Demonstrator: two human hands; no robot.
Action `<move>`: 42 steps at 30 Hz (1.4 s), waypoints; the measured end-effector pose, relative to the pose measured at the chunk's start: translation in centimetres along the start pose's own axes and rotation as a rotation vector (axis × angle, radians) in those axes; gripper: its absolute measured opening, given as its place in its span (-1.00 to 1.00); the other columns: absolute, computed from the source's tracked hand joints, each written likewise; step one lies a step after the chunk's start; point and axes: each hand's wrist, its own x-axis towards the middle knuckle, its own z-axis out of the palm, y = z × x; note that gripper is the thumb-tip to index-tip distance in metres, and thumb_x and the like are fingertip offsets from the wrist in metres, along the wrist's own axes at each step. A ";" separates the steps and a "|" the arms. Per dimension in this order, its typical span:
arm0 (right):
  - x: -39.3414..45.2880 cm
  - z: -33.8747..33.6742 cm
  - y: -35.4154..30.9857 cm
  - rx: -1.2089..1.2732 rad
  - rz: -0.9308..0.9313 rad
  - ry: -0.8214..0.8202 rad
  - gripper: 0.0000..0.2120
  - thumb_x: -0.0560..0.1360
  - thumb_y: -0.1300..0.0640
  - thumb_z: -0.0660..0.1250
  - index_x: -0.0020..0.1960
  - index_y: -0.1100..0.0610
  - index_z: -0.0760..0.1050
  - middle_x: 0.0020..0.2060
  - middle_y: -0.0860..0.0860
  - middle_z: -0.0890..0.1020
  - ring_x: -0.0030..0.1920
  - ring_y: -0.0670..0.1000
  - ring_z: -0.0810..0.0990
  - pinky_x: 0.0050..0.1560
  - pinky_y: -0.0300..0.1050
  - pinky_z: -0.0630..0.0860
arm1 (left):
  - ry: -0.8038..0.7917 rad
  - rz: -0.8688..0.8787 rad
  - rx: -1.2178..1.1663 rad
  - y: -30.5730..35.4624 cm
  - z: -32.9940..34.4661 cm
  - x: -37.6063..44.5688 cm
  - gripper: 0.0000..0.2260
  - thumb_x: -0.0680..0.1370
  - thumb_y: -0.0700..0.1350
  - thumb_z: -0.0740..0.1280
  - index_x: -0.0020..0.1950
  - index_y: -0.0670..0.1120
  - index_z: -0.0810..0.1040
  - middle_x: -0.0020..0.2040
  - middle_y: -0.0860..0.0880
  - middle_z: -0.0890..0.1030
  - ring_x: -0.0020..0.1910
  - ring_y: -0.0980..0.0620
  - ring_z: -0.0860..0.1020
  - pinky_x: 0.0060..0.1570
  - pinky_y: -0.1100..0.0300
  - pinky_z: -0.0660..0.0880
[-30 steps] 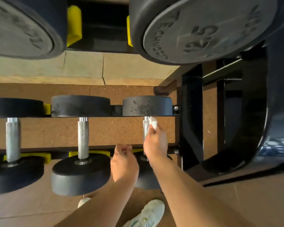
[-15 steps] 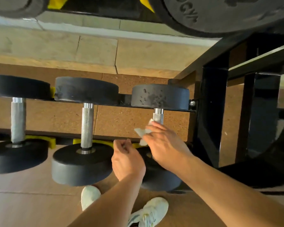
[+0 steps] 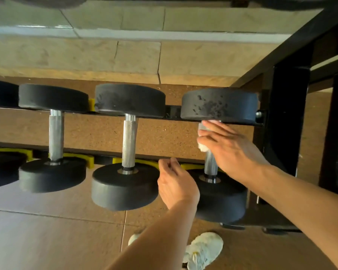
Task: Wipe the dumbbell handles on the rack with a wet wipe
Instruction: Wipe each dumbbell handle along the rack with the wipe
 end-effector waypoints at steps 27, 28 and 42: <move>-5.2 0.2 -3.8 0.526 0.715 -0.271 -0.76 0.60 0.23 0.24 0.25 0.15 0.54 -0.16 -0.01 0.56 -0.26 0.00 0.53 -0.36 -0.18 0.37 | -0.026 0.022 0.034 -0.3 0.3 0.4 -0.77 0.70 -0.01 0.07 -0.02 -0.05 0.44 -0.29 0.08 0.41 -0.24 -0.05 0.37 -0.18 0.10 0.21; -5.2 -0.4 -3.2 0.578 0.743 -0.289 -0.81 0.61 0.20 0.25 0.16 0.17 0.57 -0.22 0.01 0.55 -0.29 0.01 0.54 -0.36 -0.14 0.38 | -0.031 0.017 0.035 -0.3 0.3 0.3 -0.78 0.70 -0.01 0.07 -0.01 -0.05 0.44 -0.30 0.11 0.40 -0.26 -0.02 0.35 -0.18 0.11 0.20; 0.2 1.7 -6.5 0.579 0.727 0.380 -0.55 0.63 0.33 0.18 0.50 0.18 0.32 0.48 0.11 0.39 0.45 0.10 0.41 0.40 -0.02 0.44 | -0.012 0.021 0.041 -0.3 0.4 0.3 -0.81 0.69 -0.02 0.09 -0.06 -0.02 0.42 -0.27 0.06 0.44 -0.18 -0.07 0.40 -0.17 0.10 0.22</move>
